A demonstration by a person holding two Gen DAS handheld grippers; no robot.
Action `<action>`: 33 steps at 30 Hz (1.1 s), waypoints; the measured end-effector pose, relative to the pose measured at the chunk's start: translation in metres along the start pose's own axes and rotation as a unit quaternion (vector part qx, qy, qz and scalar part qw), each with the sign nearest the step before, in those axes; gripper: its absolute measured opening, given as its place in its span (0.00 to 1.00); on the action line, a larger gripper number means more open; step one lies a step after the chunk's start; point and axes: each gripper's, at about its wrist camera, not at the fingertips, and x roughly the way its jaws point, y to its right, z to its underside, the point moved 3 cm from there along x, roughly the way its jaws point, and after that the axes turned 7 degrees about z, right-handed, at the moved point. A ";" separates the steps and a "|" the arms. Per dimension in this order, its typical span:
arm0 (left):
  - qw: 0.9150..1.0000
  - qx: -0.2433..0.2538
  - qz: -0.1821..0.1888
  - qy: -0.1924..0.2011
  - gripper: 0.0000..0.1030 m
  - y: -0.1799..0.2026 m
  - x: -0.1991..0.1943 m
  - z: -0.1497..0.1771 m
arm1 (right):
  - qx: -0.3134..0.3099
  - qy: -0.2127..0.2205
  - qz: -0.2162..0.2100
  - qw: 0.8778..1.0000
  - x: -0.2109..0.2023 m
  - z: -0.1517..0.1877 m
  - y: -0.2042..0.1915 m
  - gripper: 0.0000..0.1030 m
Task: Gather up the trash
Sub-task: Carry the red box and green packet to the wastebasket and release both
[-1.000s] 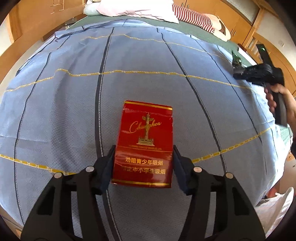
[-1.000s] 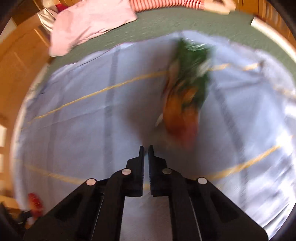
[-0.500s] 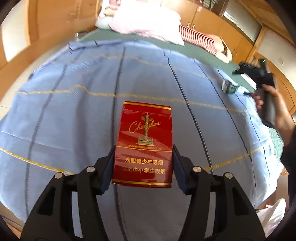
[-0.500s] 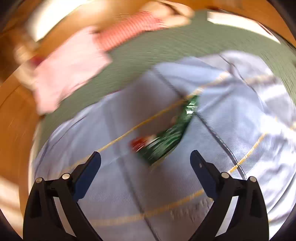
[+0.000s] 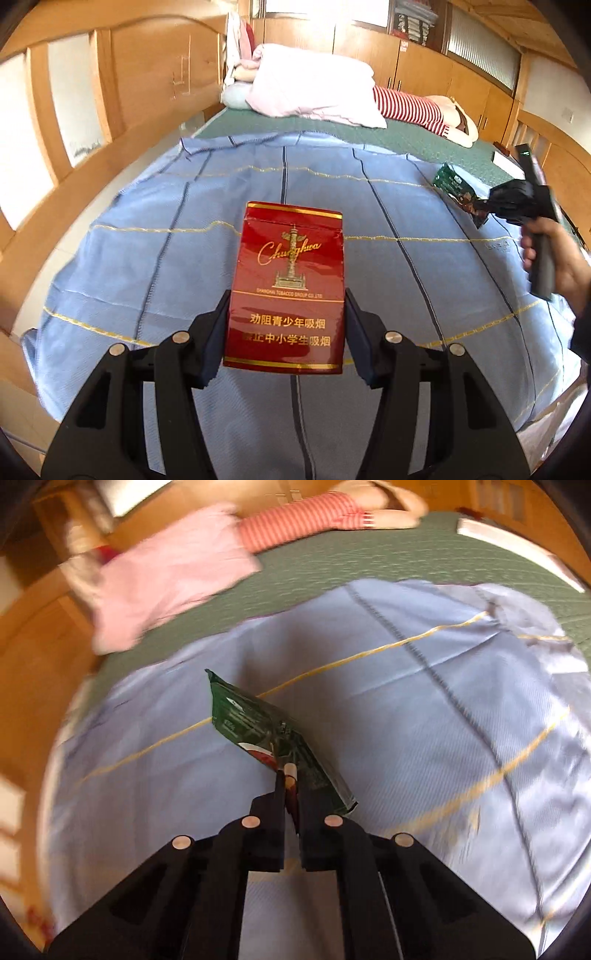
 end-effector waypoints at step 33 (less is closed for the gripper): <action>0.981 0.104 0.056 0.154 0.56 0.173 -0.286 0.065 | -0.065 0.177 -0.107 0.976 -0.414 0.255 0.096 0.06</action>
